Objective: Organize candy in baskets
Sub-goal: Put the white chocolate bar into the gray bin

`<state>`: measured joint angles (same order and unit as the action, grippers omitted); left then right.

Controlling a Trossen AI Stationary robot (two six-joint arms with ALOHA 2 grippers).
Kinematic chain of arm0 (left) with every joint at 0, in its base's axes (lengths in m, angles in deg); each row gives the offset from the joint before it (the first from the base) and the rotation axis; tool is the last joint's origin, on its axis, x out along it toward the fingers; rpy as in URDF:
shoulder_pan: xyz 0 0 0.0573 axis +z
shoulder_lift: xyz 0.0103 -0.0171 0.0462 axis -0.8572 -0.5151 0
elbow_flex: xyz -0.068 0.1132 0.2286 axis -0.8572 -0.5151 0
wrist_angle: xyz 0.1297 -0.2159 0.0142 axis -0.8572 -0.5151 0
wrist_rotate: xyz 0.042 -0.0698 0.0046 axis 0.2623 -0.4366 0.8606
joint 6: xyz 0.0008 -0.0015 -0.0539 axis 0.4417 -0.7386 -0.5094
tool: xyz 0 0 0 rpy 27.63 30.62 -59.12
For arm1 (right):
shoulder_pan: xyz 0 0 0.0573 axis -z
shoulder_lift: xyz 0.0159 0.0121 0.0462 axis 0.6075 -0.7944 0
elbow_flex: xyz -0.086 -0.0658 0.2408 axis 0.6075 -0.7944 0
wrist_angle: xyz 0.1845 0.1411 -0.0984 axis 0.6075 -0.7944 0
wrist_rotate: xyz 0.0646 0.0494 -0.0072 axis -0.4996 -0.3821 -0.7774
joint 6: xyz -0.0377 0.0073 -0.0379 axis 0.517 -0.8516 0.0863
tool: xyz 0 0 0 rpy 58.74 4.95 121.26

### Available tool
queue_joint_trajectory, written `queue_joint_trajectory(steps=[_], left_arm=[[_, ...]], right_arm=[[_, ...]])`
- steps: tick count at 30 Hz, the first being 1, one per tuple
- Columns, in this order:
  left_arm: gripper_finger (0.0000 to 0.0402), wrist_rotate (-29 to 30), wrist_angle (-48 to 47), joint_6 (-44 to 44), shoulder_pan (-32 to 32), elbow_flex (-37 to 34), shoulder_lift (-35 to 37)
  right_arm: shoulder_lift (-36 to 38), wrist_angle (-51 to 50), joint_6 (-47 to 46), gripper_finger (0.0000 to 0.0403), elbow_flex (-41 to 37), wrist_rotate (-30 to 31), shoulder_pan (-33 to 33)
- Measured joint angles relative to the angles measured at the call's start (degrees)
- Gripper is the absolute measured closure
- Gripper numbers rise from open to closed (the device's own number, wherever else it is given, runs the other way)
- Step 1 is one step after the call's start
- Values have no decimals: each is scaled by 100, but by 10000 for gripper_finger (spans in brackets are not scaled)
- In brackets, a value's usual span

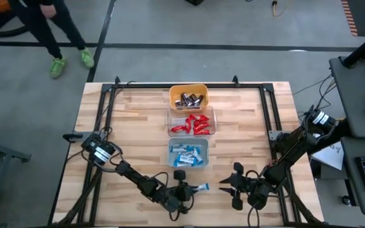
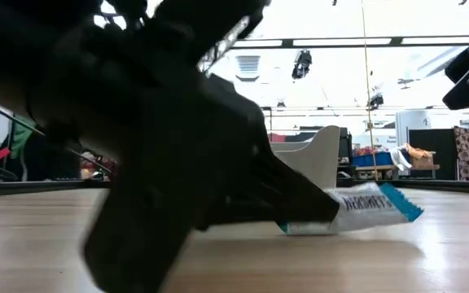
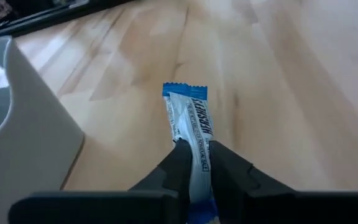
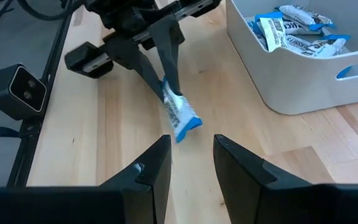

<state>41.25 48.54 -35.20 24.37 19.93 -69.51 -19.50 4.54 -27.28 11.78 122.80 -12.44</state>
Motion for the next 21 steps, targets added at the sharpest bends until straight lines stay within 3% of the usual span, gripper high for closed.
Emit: queue_joint_trajectory(steps=[21], left_arm=[[367,83,-1073,798,-16,13,1491]], right_arm=[[-2,17,191,291,0,309,0]])
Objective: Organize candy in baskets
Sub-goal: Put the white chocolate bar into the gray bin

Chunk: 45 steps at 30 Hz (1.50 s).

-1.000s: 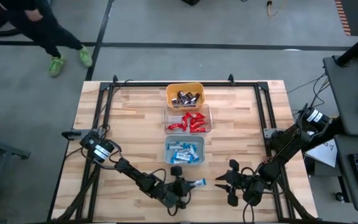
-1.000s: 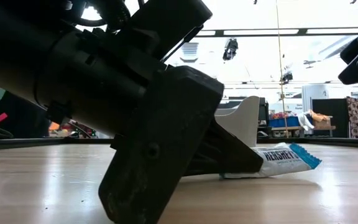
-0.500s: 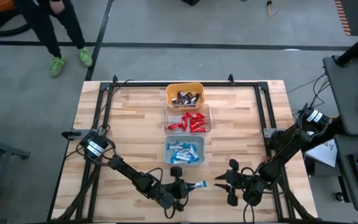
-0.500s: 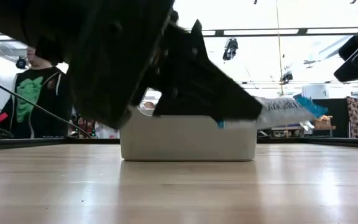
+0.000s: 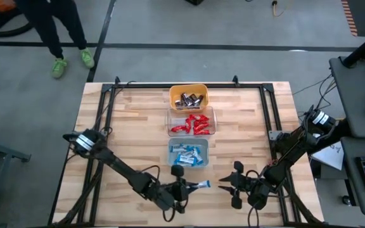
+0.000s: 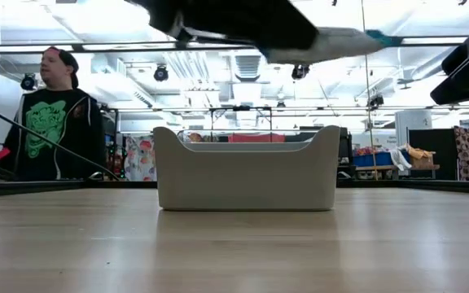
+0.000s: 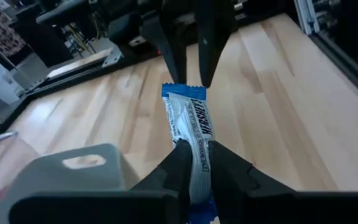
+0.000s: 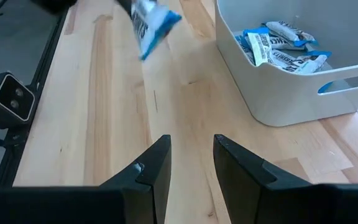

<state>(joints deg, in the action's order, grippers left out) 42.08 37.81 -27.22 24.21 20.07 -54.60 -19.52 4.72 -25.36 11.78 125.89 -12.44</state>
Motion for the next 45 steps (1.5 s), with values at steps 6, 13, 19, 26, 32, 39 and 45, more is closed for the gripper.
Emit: queue_joint_trajectory(steps=[6,13,19,26,32,39,45], left_arm=[[367,-138,-461,219,-9,-283,577],[367,-400,376,324,-4,-1412,1522],[367,-403,1276,419,44,-2360,2121],[367,-422,1385,1138,500,-2989,3000],[377,-1628,1181,1751,1900,-3567,3844],[396,-3542,1226,1598,4061,-4017,4417],[401,-3814,1265,1211,5102,-3966,4373]], right_arm=[[0,4,119,291,0,151,0],[0,9,395,291,-2,436,45],[0,380,1059,291,-3,423,272],[113,776,2756,291,-4,-190,1283],[631,756,4032,291,-9,-1600,2585],[1567,364,4657,291,-62,-3072,3689],[1987,219,4728,291,-209,-3084,4196]])
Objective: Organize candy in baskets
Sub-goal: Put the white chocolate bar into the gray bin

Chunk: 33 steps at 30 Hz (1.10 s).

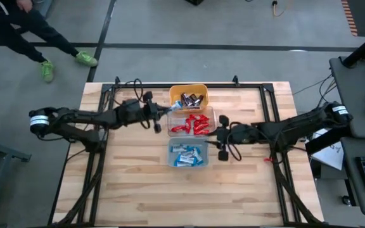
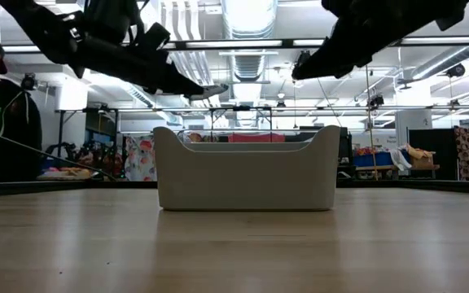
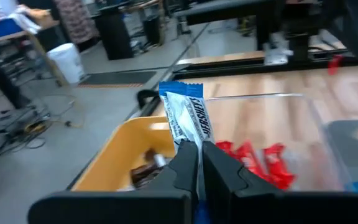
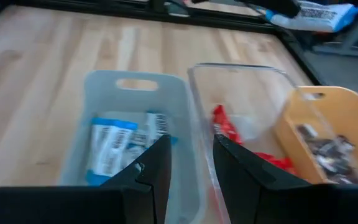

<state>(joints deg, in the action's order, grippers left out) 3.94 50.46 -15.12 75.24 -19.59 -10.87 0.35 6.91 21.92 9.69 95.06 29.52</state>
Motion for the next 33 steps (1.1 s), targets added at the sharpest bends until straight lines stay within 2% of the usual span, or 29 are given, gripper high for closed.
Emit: queue_joint_trajectory(steps=[12,19,25,27,31,33], left_arm=[[401,-11,-41,341,464,215,-134],[401,-9,-27,329,772,237,-167],[401,-85,3,-113,953,237,-171],[401,-578,5,-180,914,237,-159],[401,-2810,0,-578,721,361,-82],[401,-3425,12,-867,521,492,-68]], right_arm=[[135,-12,398,291,-66,5,810],[168,-53,409,291,-66,4,1530],[166,-180,140,291,-66,-412,2170],[164,-172,135,291,-66,-687,2313],[161,-131,304,291,-66,-1339,2527],[162,-102,375,291,-66,-1493,2612]])
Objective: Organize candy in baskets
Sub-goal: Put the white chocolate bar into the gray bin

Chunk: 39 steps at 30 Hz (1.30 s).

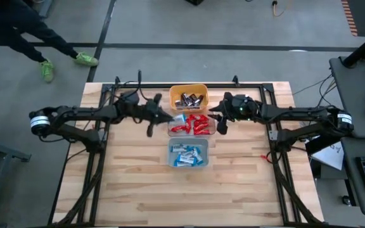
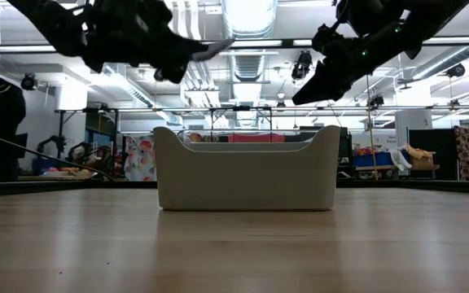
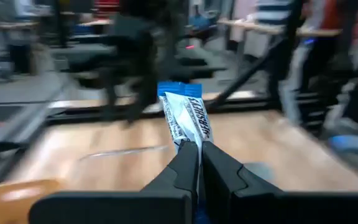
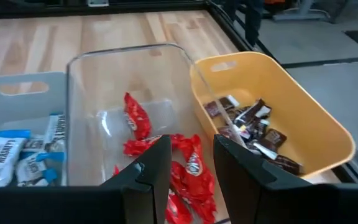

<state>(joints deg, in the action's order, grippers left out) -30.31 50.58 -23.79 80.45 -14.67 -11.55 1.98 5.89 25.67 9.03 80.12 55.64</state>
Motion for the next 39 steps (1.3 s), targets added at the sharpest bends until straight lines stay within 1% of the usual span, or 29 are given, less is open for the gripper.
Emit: queue_joint_trajectory(steps=[2,6,11,13,16,18,20,22,25,28,34,36,39], left_arm=[[401,-18,-168,-156,-306,105,-33],[401,613,-677,-438,-1024,177,-211],[401,1331,-712,-480,-1464,137,-345],[401,1319,-896,-480,-1570,112,-486],[401,1309,-868,-468,-1808,114,-734],[401,1473,-864,-447,-1946,126,-940],[401,1760,-908,-470,-1992,151,-1104],[401,1912,-859,-469,-1980,218,-1237],[401,1919,-928,-430,-1987,324,-1453],[401,1908,-1239,-322,-1992,498,-1585],[400,2096,-1583,-296,-1988,738,-1733],[393,2101,-1609,-318,-1987,799,-1726],[373,2104,-1909,-385,-1986,844,-1716]], right_arm=[[-1,0,73,291,-2,-2,57],[-1,0,179,291,-2,-3,99],[-1,-21,253,291,-2,-150,93],[-1,-38,241,291,-4,-167,92],[-5,-86,111,291,-7,-379,92],[-8,-145,5,291,-9,-547,92],[-8,-203,-114,291,-11,-605,88],[-8,-214,-182,291,-20,-607,90],[-8,-217,-200,291,-36,-600,90],[-8,-222,-200,291,-39,-600,90],[-8,-209,-91,291,-39,-599,90],[-8,-209,-73,291,-39,-598,90],[-8,-207,-69,291,-39,-598,90]])
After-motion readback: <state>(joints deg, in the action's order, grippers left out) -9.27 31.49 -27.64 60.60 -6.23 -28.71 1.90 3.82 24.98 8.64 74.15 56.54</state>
